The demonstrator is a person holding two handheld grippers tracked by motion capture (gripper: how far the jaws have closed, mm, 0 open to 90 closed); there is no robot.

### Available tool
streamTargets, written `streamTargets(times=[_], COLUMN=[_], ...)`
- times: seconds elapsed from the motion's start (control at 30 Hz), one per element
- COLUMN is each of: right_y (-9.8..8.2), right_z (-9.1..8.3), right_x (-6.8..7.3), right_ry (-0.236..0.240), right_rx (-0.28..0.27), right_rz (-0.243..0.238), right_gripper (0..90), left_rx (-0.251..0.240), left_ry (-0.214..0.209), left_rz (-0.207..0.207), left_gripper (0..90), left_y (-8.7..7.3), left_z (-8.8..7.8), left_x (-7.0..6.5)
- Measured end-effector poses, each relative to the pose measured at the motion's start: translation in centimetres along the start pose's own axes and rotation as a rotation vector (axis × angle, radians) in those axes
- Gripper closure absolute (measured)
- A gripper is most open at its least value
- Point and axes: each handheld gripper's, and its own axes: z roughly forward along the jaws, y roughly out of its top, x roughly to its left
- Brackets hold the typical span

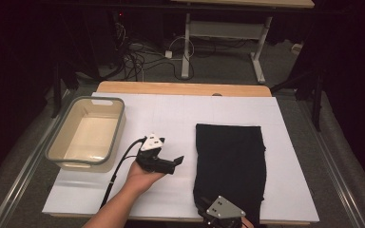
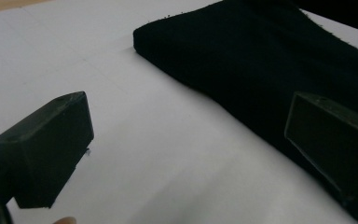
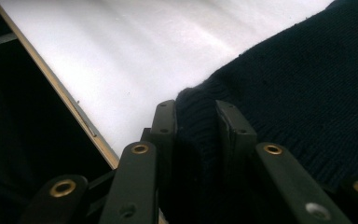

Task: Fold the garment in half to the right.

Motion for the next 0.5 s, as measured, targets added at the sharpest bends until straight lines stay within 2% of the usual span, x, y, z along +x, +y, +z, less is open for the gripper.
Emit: streamTargets(times=[0.3,0.5], right_y=[0.0,0.0], right_z=[0.0,0.0], right_x=[0.1,0.0], right_ry=[-0.001,0.001], right_rx=[-0.004,-0.005], right_rz=[-0.004,-0.009], right_gripper=[71.5,71.4], left_rx=[0.097,0.185], left_ry=[-0.005,0.028], left_rz=[-0.067,-0.102], left_gripper=[4.3,9.5], left_y=[2.3,3.8], left_z=[5.7,9.0], left_x=[1.1,1.6])
